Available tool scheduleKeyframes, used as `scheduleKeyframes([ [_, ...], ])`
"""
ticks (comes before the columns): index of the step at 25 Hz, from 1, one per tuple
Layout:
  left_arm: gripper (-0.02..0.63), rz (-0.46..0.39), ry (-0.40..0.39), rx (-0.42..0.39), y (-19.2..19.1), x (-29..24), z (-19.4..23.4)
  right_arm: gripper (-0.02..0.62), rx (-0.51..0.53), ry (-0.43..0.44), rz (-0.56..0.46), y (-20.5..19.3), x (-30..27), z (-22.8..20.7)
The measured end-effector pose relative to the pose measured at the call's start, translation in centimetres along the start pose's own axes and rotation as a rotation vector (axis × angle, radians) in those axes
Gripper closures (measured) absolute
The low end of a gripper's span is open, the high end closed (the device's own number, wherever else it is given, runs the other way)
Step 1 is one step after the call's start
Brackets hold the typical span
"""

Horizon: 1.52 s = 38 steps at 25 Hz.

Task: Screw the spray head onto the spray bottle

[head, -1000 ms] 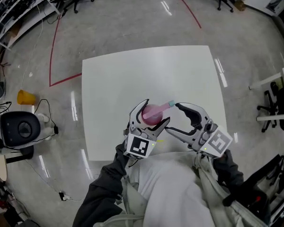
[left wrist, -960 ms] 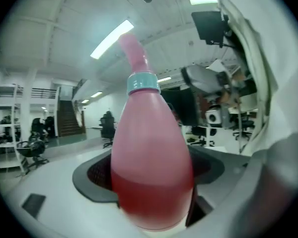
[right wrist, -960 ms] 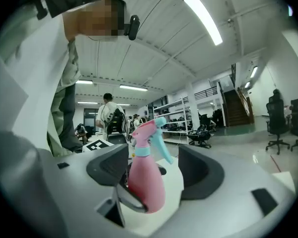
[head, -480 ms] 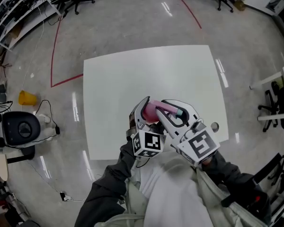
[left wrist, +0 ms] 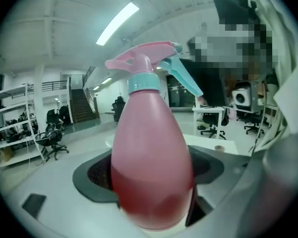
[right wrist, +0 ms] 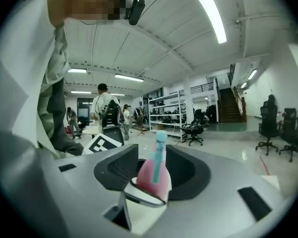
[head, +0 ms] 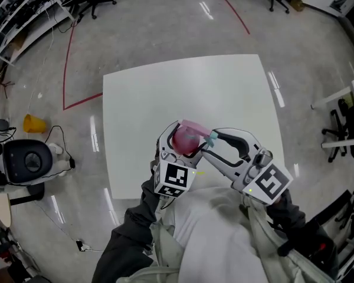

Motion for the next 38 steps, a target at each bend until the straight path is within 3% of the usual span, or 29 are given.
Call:
scheduleKeyframes([
  [3, 0.176, 0.032, 0.018, 0.012, 0.1, -0.4, -0.1, 0.431, -0.056, 0.082, 0.000, -0.5, -0.2, 1.9],
  [6, 0.176, -0.009, -0.039, 0.030, 0.3, -0.6, -0.5, 0.431, -0.083, 0.160, -0.035, -0.5, -0.3, 2.5],
  [8, 0.176, -0.060, -0.149, 0.008, 0.4, -0.3, -0.8, 0.430, -0.069, 0.206, -0.065, -0.8, 0.9, 1.8],
  [10, 0.176, -0.140, -0.309, -0.007, 0.5, 0.4, -1.0, 0.430, -0.075, 0.212, -0.110, -1.1, 1.8, 0.4],
  [12, 0.176, -0.208, -0.443, -0.005, 0.6, 1.3, -1.1, 0.357, -0.104, 0.231, -0.137, -1.1, 1.6, -1.1],
  [13, 0.176, -0.222, -0.501, -0.015, 0.7, 1.5, -1.3, 0.355, -0.099, 0.259, -0.125, -1.1, 1.2, -1.6],
  [16, 0.176, -0.200, -0.654, -0.091, 1.4, 1.5, -2.9, 0.337, -0.023, 0.398, -0.026, -1.3, -0.2, -1.9],
  [18, 0.176, -0.180, -0.707, -0.111, 1.5, 1.2, -3.9, 0.341, -0.007, 0.472, -0.014, -1.1, -0.8, -1.5],
  [19, 0.176, -0.179, -0.702, -0.097, 1.6, 1.0, -3.9, 0.353, -0.009, 0.479, -0.026, -0.9, -1.0, -1.3],
  [20, 0.176, -0.183, -0.676, -0.073, 1.8, 1.0, -3.6, 0.438, -0.015, 0.462, -0.036, -0.9, -1.0, -1.2],
  [22, 0.176, -0.186, -0.579, -0.032, 1.7, 0.9, -2.6, 0.463, -0.026, 0.368, -0.052, -1.0, -1.2, -1.5],
  [26, 0.176, -0.163, -0.368, 0.002, 1.5, -0.1, -1.9, 0.465, -0.028, 0.102, -0.062, -1.4, -1.7, -1.9],
  [29, 0.176, -0.081, -0.139, -0.011, 1.2, -0.9, -2.2, 0.465, -0.091, -0.178, -0.044, -1.8, -2.0, -1.3],
  [31, 0.176, -0.055, -0.046, -0.011, 1.2, -1.5, -2.6, 0.468, -0.049, -0.287, -0.047, -1.7, -2.4, -0.2],
  [33, 0.176, -0.129, -0.123, 0.045, 1.7, -1.2, -2.6, 0.468, 0.033, -0.264, -0.070, -1.4, -2.4, 0.7],
  [35, 0.176, -0.214, -0.256, 0.057, 2.2, -0.3, -2.3, 0.457, 0.046, -0.123, -0.088, -1.6, -1.8, 0.9],
  [36, 0.176, -0.233, -0.316, 0.033, 2.4, 0.2, -2.1, 0.361, 0.040, -0.044, -0.088, -1.7, -1.5, 0.6],
  [37, 0.176, -0.234, -0.369, -0.004, 2.5, 0.6, -2.0, 0.318, 0.028, 0.019, -0.088, -1.8, -1.1, 0.1],
  [38, 0.176, -0.223, -0.418, -0.048, 2.5, 0.8, -1.9, 0.317, 0.010, 0.069, -0.098, -1.6, -0.7, -0.6],
])
Point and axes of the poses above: the fingertips, and each gripper's own axes: x backward along the fingers, z to its left, y out of its top, the point moved 9 cm from there along x, backward along the fingers, and after that the axes turned 1 degree about -y, right-handed, at the moved point
